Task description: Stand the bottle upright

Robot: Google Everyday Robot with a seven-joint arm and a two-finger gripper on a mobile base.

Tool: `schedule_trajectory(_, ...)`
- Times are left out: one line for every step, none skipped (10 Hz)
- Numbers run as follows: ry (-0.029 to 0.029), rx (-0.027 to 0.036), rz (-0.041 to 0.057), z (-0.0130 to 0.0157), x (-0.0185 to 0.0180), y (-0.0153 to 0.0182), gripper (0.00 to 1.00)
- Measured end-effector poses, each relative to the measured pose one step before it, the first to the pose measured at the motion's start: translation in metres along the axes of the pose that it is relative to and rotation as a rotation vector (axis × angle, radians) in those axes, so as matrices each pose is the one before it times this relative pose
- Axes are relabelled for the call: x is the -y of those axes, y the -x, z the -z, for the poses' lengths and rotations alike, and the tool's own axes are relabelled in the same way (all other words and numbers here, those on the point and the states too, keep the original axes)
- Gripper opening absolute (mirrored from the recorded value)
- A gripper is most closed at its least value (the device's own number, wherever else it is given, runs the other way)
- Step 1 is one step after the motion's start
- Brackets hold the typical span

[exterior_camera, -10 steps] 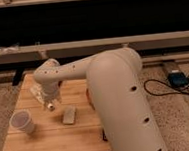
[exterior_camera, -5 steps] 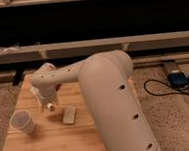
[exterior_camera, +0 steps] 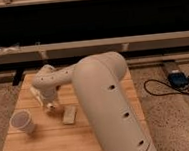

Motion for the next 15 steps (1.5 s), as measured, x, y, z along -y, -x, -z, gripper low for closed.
schedule_trajectory(-0.00218,0.00586,0.00078,-0.00167,0.00008,0.00316,0.63)
schedule_trajectory(0.00021,0.00409,0.00102,-0.00005,-0.00065,0.00252,0.56)
schedule_trajectory(0.00018,0.00097,0.01211,0.00094,-0.00255,0.00205,0.44)
schedule_trajectory(0.00003,-0.00047,0.00871,0.00094,-0.00247,0.00087,0.36)
schedule_trajectory(-0.00077,-0.00409,0.01031,0.00092,-0.00261,0.00013,0.26)
schedule_trajectory(-0.00033,-0.00427,0.00713,0.00133,-0.00122,0.00001,0.16)
schedule_trajectory(-0.00408,-0.01048,0.00803,0.00068,-0.00022,-0.00163,0.05)
schedule_trajectory(-0.00399,-0.00867,0.00670,0.00002,-0.00153,-0.00151,0.01)
schedule_trajectory(-0.00822,-0.01158,0.00812,0.00098,-0.00111,-0.00286,0.00)
schedule_trajectory(-0.01262,-0.01027,0.00983,0.00286,0.00019,-0.00513,0.00)
schedule_trajectory(-0.01629,-0.00864,0.00405,0.00547,0.00487,-0.00801,0.00)
schedule_trajectory(-0.01459,-0.00742,0.00021,0.00554,0.00595,-0.00828,0.00)
schedule_trajectory(-0.01869,-0.01778,0.00673,0.00907,0.00486,-0.01682,0.00)
schedule_trajectory(-0.00531,-0.01110,0.00186,0.00393,0.00304,-0.00943,0.00)
schedule_trajectory(-0.00712,-0.01222,-0.00226,0.00310,0.00687,-0.00974,0.00)
